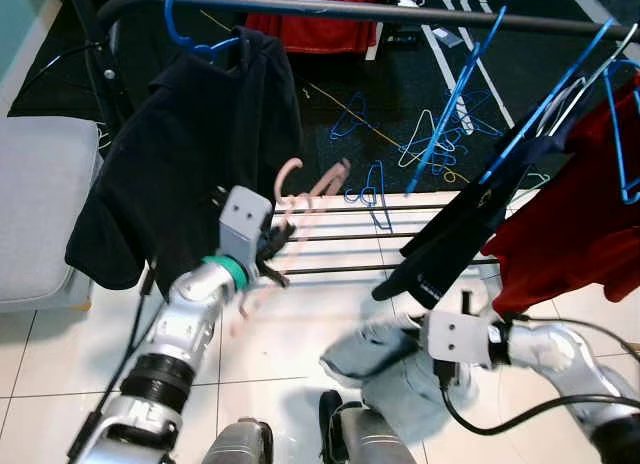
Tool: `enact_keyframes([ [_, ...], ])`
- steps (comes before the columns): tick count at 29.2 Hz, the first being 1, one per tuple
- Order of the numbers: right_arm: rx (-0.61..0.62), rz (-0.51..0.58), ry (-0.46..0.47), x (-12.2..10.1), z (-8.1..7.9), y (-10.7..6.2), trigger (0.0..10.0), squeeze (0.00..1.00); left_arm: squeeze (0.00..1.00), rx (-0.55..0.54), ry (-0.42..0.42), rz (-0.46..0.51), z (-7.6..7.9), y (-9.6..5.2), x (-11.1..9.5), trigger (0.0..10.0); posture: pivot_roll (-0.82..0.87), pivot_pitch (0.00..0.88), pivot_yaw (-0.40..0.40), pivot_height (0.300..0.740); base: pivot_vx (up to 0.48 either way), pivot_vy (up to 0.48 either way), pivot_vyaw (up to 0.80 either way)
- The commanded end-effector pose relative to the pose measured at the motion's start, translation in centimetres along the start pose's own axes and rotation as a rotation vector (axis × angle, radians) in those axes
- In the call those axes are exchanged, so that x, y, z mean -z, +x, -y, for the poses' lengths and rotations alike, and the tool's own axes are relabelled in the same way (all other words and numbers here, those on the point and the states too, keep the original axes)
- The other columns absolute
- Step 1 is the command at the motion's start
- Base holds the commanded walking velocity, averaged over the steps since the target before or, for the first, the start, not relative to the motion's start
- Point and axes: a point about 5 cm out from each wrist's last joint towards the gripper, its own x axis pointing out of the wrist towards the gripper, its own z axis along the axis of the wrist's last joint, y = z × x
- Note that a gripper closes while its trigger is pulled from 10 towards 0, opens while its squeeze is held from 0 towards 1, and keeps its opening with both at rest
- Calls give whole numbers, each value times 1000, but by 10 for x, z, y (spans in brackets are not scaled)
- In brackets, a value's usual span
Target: Hang hanger
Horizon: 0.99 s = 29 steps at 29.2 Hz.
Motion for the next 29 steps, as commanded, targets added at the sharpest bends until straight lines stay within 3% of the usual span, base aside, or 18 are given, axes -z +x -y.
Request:
enact_keyframes([
  [1, 0, 25, -61, -6, 1, 4, 10000, 0, 0, -19, -65, -33, 4, 1, 7, 10000, -100, 155, 7, 740, 0, 0, 0],
  [3, -12, 78, -107, -20, 8, 15, 10000, 0, 0, -27, -173, -21, 13, 9, 4, 10000, -100, 154, 6, 740, 0, 0, 0],
  [6, -39, 111, -104, -28, 8, 21, 10000, 0, 0, -26, -237, 14, 17, 14, -4, 10000, -95, 150, 2, 740, 0, 0, 0],
  [8, -130, 154, -75, -38, 0, 29, 10000, 0, 0, -28, -342, 103, 19, 22, -26, 10000, -88, 144, -6, 740, 0, 0, 0],
  [9, -130, 154, -75, -38, 0, 29, 10000, 0, 0, -28, -342, 103, 19, 22, -26, 10000, -88, 144, -6, 740, 0, 0, 0],
  [12, -280, 155, -46, -37, -18, 30, 10000, 0, 0, -29, -466, 234, 13, 27, -59, 10000, -84, 138, -11, 740, 0, 0, 0],
  [17, -356, 133, -55, -30, -30, 27, 10000, 0, 0, -18, -567, 314, 7, 28, -82, 10000, -83, 136, -10, 740, 0, 0, 0],
  [24, -345, 150, -65, -33, -29, 29, 10000, 0, 0, -2, -593, 321, 9, 30, -88, 10000, -83, 136, -10, 740, 0, 0, 0],
  [25, -255, 189, -110, -43, -12, 34, 10000, 0, 0, 16, -597, 286, 17, 31, -80, 10000, -89, 139, -3, 740, 0, 0, 0],
  [26, -255, 189, -110, -43, -12, 34, 10000, 0, 0, 16, -597, 286, 17, 31, -80, 10000, -89, 139, -3, 740, 0, 0, 0],
  [28, -114, 268, -180, -64, 17, 40, 10000, 0, 0, 47, -626, 214, 35, 31, -63, 10000, -86, 146, -5, 740, 0, 0, 0],
  [29, -114, 268, -180, -64, 17, 40, 10000, 0, 0, 47, -626, 214, 35, 31, -63, 10000, -86, 146, -5, 740, 0, 0, 0],
])
